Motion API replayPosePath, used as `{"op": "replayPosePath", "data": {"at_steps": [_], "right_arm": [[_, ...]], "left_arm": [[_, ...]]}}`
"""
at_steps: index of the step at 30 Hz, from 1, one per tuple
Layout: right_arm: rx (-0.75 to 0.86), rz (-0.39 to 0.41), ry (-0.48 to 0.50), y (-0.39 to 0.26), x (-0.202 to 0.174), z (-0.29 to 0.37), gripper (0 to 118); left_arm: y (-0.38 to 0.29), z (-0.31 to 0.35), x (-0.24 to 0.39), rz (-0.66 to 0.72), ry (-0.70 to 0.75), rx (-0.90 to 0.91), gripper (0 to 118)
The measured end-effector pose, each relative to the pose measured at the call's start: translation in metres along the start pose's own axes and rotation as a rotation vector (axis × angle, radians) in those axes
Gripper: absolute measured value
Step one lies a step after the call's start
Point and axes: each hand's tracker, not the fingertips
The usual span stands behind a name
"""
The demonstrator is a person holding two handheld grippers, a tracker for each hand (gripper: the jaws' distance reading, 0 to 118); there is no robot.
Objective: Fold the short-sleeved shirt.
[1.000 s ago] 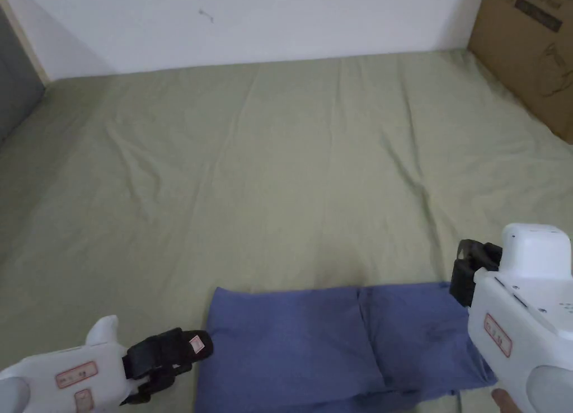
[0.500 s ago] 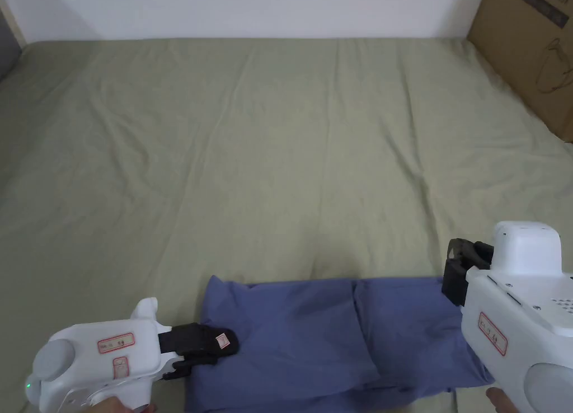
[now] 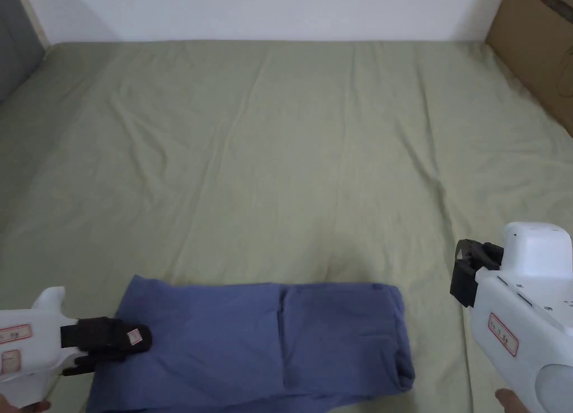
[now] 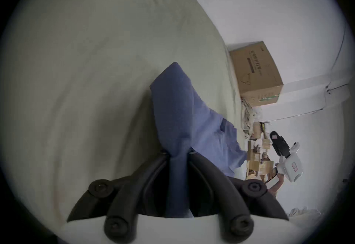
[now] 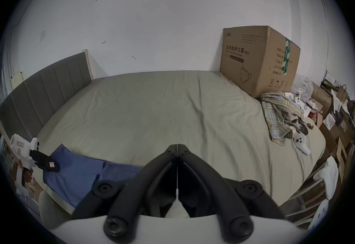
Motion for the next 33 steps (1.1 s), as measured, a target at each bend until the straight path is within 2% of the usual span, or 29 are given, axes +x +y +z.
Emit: {"op": "replayPosePath", "data": {"at_steps": [5,7,12,15,20,25,26,27,28,29,30,32,33], "right_arm": [[-0.010,-0.005,0.004,-0.006,-0.001,-0.002,1],[-0.016,-0.027,0.020,-0.007,0.002,-0.001,1],[0.011,-0.035,0.024,-0.006,0.012,0.006,1],[0.010,-0.070,0.030,-0.007,0.024,0.008,1],[0.006,-0.104,0.033,-0.013,0.044,0.013,1],[-0.001,-0.159,0.008,-0.019,0.068,0.018,1],[-0.002,-0.166,0.000,-0.021,0.073,0.019,1],[-0.004,-0.172,-0.009,-0.023,0.078,0.020,1],[-0.008,-0.177,-0.013,-0.024,0.082,0.021,1],[-0.017,-0.189,-0.018,-0.026,0.087,0.021,1],[-0.028,-0.215,-0.019,-0.027,0.091,0.021,1],[-0.033,-0.292,0.008,-0.030,0.101,0.023,1],[-0.035,-0.305,0.012,-0.031,0.105,0.023,1]], "left_arm": [[-0.006,0.003,0.025,-0.019,0.078,0.028,7],[-0.008,0.001,0.054,-0.062,0.151,0.032,7],[-0.012,0.006,0.136,-0.205,0.180,0.060,7],[-0.020,-0.005,0.191,-0.275,0.235,0.081,8],[-0.039,-0.049,0.257,-0.429,0.171,0.034,8],[-0.075,-0.126,0.301,-0.556,0.132,-0.085,9],[-0.083,-0.142,0.304,-0.577,0.131,-0.117,15],[-0.090,-0.157,0.305,-0.580,0.115,-0.147,26],[-0.097,-0.170,0.306,-0.584,0.087,-0.184,51],[-0.101,-0.182,0.305,-0.567,0.064,-0.211,69],[-0.104,-0.190,0.303,-0.540,0.067,-0.202,80],[-0.107,-0.198,0.301,-0.523,0.080,-0.188,82],[-0.107,-0.198,0.301,-0.519,0.101,-0.177,82]]}}
